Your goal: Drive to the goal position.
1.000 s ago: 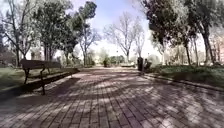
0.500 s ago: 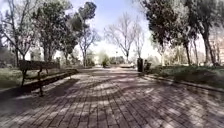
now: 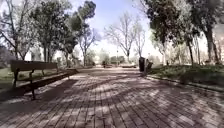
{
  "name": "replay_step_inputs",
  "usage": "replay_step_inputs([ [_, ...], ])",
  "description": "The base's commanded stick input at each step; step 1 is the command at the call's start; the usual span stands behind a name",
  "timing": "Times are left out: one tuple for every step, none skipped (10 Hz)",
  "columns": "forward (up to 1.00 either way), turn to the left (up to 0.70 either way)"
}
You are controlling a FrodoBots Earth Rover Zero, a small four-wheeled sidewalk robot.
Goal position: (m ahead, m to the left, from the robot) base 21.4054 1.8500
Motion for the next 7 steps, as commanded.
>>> replay_step_inputs([
  [0.7, 0.0],
  [0.7, 0.0],
  [0.7, 0.0],
  [0.7, 0.0],
  [0.7, 0.0],
  [0.7, 0.0],
  [0.7, 0.0],
])
